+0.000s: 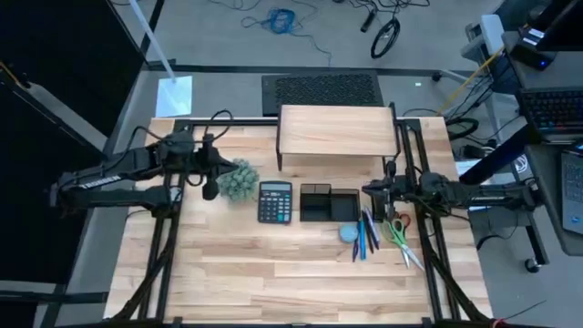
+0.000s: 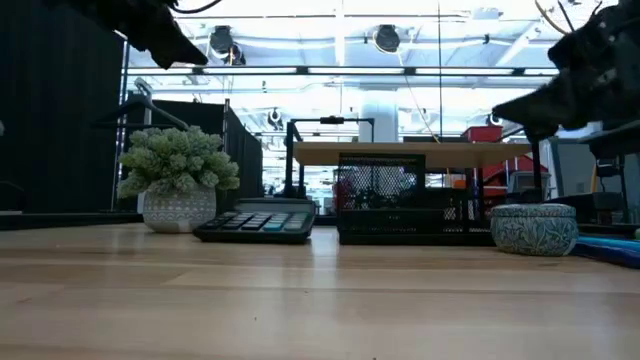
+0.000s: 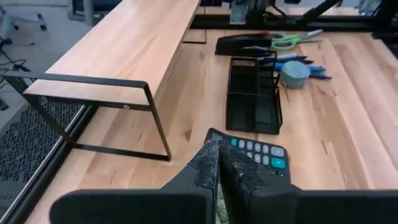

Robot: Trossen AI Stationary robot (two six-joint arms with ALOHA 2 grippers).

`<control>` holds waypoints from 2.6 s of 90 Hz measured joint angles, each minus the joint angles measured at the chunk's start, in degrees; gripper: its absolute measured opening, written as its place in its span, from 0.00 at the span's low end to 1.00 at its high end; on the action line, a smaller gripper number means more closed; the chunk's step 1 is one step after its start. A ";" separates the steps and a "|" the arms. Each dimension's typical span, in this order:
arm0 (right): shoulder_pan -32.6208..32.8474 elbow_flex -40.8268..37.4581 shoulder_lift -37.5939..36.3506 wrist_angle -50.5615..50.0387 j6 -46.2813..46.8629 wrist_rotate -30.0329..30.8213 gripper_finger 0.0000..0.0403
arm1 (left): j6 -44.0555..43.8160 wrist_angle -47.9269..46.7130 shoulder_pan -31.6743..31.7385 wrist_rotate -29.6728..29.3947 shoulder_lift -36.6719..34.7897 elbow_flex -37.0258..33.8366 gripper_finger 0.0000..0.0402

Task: Pick and place office supplies into organizer
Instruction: Return to Home Position

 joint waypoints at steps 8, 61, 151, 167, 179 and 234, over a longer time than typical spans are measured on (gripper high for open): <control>-0.48 0.00 -0.41 -0.18 -0.46 -0.08 0.04 | -1.51 2.41 0.01 0.01 -1.75 -2.32 0.00; -2.12 0.00 0.58 -0.22 -0.39 -0.43 0.04 | -16.75 24.29 -3.85 -1.56 -17.33 -22.00 0.00; -2.10 0.02 0.60 -0.17 -0.37 -0.44 0.04 | -5.76 26.84 -10.27 -8.29 -31.44 -39.56 0.00; -2.10 0.02 0.60 -0.17 -0.35 -0.44 0.04 | -2.57 26.95 -12.37 -7.36 -32.77 -39.56 0.00; -2.10 0.02 0.60 -0.19 -0.37 -0.43 0.04 | -3.44 26.88 -12.47 -7.47 -34.50 -39.56 0.00; -2.10 0.02 0.60 -0.19 -0.35 -0.42 0.04 | -4.33 26.82 -12.36 -8.68 -40.05 -39.56 0.00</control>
